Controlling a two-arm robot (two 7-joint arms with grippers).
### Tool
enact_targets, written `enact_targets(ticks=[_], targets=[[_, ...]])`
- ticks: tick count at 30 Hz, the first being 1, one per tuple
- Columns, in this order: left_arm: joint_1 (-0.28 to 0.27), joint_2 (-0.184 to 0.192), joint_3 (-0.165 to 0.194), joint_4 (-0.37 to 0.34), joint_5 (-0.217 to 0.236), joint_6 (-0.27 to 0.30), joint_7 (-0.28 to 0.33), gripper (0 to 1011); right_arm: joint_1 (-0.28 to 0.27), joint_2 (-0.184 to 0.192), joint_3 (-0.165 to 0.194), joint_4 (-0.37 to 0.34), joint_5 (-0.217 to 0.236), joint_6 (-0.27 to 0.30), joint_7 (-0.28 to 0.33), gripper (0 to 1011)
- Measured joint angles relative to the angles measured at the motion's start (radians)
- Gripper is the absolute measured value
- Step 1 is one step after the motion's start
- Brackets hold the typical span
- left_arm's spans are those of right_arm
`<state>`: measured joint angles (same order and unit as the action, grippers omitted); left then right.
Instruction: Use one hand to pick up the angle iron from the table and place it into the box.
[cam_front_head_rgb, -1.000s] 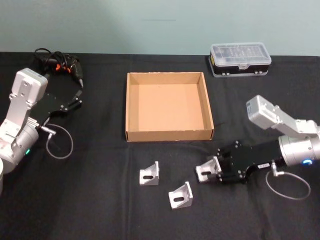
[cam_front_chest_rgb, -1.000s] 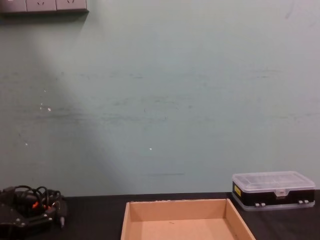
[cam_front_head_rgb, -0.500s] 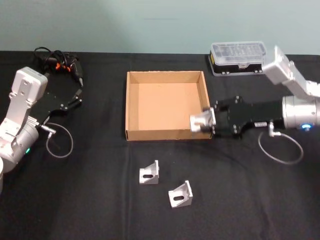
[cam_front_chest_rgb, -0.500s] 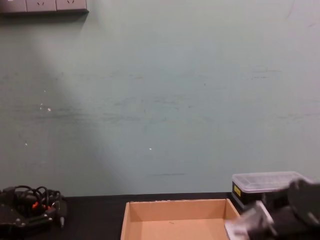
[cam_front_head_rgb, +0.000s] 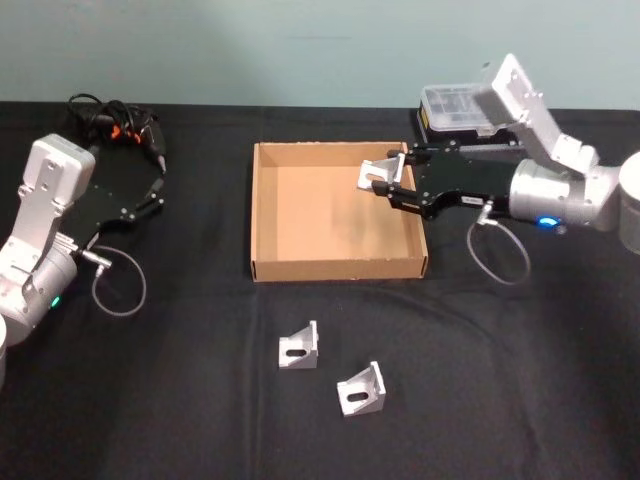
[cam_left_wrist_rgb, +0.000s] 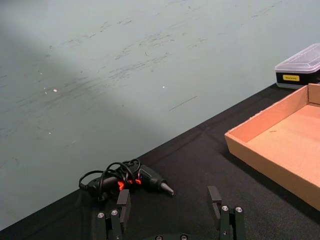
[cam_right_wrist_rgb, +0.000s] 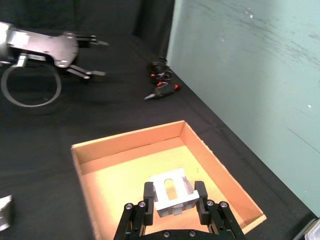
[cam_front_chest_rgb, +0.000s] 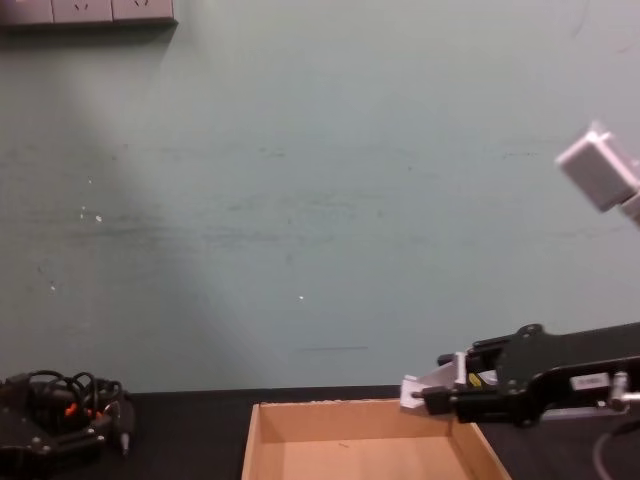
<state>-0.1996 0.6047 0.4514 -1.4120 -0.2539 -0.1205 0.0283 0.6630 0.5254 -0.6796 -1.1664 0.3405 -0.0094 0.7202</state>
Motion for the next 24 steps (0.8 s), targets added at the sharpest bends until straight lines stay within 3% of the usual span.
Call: enact_targets(ticks=[3,5,11,24], targets=[[0.000,0.000,0.000,0.000,0.000,0.000,0.000,1000,0.009,-0.029,0.000,0.037,-0.013,-0.008,-0.014,490],[0.000,0.000,0.000,0.000,0.000,0.000,0.000,1000,0.022,-0.067,-0.001,0.091,-0.028,-0.020,-0.031,490],[0.000,0.000,0.000,0.000,0.000,0.000,0.000,1000,0.046,-0.121,-0.002,0.178,-0.059,-0.048,-0.050,490],[0.000,0.000,0.000,0.000,0.000,0.000,0.000,1000,0.070,-0.182,0.019,0.286,-0.080,-0.060,-0.056,491]])
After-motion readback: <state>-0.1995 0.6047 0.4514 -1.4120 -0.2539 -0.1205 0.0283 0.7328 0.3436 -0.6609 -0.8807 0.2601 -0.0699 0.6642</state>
